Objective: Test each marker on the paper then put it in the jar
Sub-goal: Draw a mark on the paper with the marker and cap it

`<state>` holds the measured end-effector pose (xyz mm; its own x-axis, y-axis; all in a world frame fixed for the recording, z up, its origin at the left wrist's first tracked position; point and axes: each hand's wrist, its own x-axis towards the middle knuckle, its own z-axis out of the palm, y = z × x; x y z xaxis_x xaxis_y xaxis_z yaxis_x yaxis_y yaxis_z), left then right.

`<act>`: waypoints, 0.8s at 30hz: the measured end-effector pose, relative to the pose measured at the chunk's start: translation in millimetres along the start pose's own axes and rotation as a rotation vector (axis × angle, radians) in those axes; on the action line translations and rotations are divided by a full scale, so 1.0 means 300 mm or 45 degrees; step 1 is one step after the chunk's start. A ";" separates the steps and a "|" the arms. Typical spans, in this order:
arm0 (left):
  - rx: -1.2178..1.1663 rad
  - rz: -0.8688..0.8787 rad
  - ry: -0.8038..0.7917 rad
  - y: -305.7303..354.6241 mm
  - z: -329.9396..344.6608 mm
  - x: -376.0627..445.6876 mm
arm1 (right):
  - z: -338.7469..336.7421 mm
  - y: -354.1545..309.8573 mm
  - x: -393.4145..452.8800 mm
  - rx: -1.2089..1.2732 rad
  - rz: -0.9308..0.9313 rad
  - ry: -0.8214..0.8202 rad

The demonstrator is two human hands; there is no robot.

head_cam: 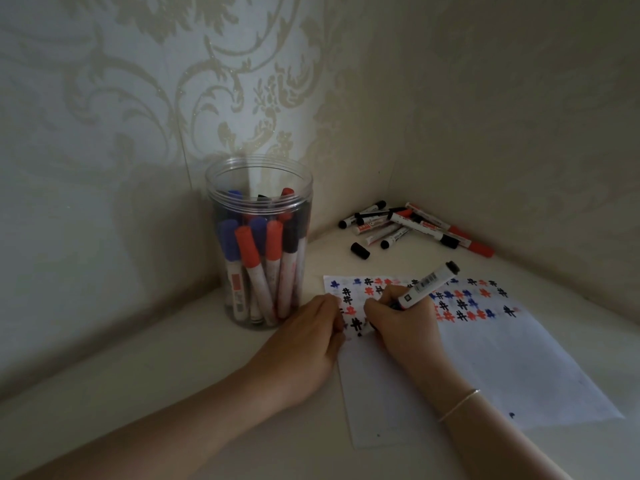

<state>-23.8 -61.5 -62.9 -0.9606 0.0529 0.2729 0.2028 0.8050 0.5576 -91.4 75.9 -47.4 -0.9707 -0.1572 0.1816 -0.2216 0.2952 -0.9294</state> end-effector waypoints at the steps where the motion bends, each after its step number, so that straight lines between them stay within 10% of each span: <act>1: 0.000 -0.003 -0.002 0.000 -0.001 -0.001 | 0.000 0.000 -0.001 -0.002 -0.004 -0.021; 24: 0.047 -0.021 -0.032 0.004 -0.005 -0.002 | 0.006 0.030 0.014 -0.062 0.006 0.065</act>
<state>-22.7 -61.3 -61.2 -0.9683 0.0536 0.2439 0.1799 0.8273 0.5323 -97.1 76.2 -55.5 -0.9750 -0.1076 0.1942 -0.2197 0.3413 -0.9139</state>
